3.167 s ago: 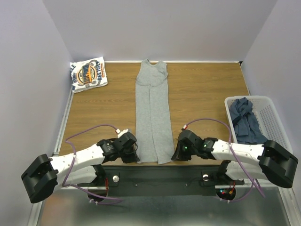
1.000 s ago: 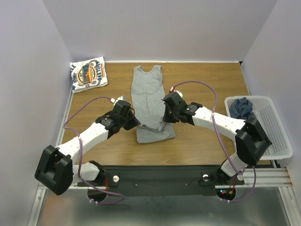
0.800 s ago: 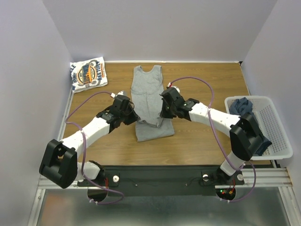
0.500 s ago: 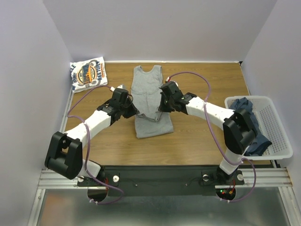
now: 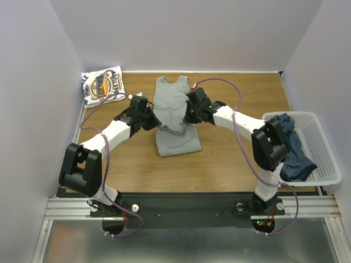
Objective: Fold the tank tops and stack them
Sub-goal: Fold the tank top
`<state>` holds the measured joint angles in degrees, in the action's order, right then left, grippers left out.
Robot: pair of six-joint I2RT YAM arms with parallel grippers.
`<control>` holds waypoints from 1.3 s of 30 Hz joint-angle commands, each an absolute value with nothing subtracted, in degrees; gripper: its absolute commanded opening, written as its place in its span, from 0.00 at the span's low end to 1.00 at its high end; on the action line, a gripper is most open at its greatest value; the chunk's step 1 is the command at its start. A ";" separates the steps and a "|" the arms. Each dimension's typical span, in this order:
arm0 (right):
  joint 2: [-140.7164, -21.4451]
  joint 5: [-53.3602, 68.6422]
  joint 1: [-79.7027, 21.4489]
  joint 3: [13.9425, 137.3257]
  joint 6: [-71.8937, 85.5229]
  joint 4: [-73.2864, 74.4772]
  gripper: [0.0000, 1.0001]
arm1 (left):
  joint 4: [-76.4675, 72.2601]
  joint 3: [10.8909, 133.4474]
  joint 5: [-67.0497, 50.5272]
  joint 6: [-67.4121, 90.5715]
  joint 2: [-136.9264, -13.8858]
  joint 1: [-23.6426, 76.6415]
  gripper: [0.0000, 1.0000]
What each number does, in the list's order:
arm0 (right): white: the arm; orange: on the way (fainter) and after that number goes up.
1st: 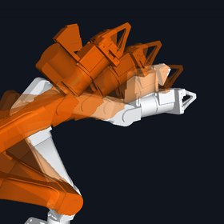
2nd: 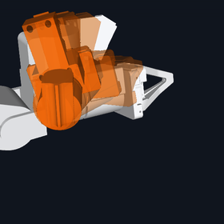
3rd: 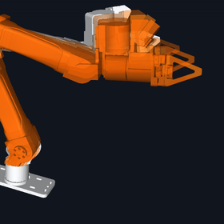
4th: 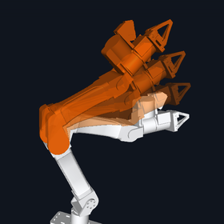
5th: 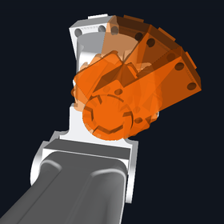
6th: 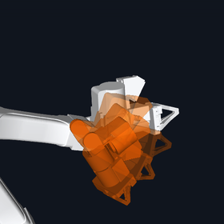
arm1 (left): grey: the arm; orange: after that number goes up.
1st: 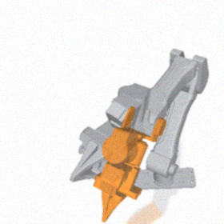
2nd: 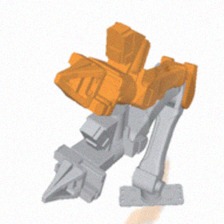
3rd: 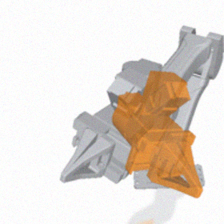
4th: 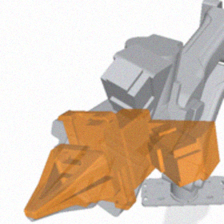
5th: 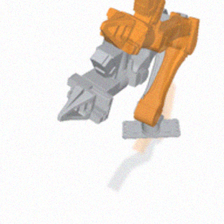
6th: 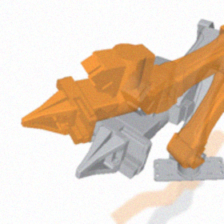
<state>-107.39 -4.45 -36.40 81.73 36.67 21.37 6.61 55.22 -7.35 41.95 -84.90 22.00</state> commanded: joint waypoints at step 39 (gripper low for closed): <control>-113.64 -0.88 -31.73 94.13 34.81 18.81 0.06 | 3.43 66.88 -13.45 38.32 -93.17 16.87 0.00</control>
<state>-115.33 -1.23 -32.23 91.39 35.75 21.32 4.56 63.33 -12.34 39.05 -95.46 17.47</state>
